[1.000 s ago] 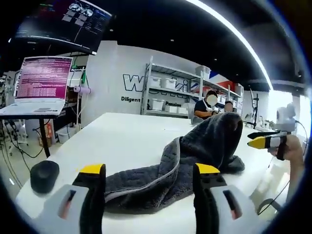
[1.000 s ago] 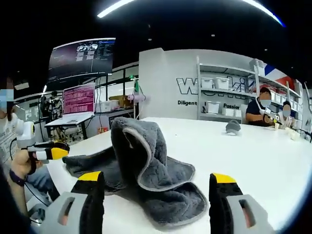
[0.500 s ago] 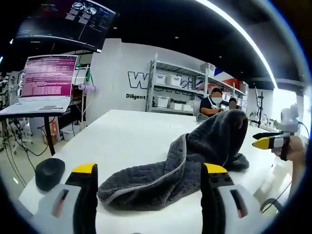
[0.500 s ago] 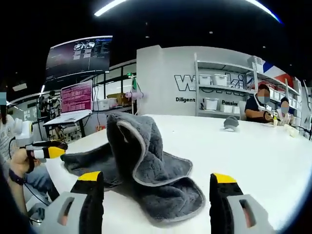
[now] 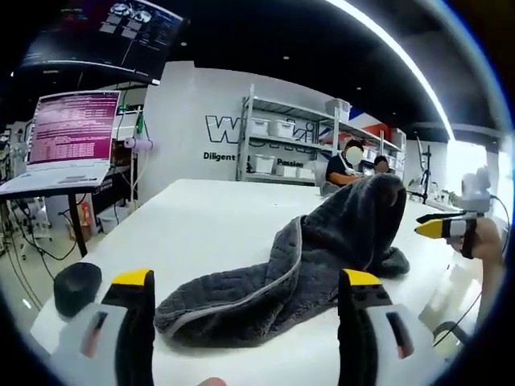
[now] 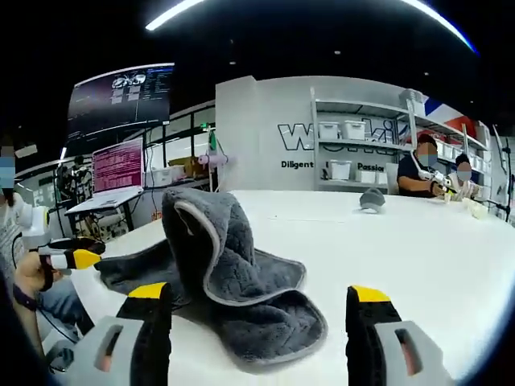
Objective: Fold the towel on the table until its edges align and the towel forms a compact rectangular stack.
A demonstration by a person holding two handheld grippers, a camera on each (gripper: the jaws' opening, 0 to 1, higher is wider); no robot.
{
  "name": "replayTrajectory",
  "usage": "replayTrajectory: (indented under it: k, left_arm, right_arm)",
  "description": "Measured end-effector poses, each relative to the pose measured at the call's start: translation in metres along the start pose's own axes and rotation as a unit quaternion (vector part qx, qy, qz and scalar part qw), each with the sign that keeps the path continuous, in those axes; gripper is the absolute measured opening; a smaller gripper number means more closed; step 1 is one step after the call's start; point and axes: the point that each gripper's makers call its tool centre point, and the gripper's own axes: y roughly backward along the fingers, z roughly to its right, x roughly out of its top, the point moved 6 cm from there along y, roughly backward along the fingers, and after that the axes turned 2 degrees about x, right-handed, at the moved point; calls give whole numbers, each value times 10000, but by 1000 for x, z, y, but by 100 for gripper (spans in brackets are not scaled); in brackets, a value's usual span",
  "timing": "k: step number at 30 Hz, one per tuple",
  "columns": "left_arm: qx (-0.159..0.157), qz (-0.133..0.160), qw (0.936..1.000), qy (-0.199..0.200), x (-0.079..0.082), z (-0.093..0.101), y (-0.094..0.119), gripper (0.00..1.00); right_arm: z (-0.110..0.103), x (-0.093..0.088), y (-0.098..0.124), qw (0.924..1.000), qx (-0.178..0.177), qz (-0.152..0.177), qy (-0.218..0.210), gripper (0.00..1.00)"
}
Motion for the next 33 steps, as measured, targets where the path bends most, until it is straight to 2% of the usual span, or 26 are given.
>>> replayTrajectory:
  k: [8, 17, 22, 25, 33]
  left_arm:
    - [-15, -13, 10000, 63, -2, -3, 0, 99]
    - [181, -124, 9997, 68, -9, -21, 3, 99]
    - [165, -91, 9998, 7, -8, -22, 3, 93]
    - [18, -166, 9998, -71, -10, -20, 1, 82]
    - [36, -284, 9995, -127, -14, -24, 2, 70]
  right_arm:
    - [10, -1, 2, 10000, -75, 3, -41, 94]
    - [43, -2, 4, 9990, -429, -36, -108, 94]
    - [57, 4, -3, 9988, -471, -80, -42, 92]
    - [64, 11, -10, 9989, -385, -134, 210, 89]
    - [78, 30, -21, 9982, -392, 40, 446, 83]
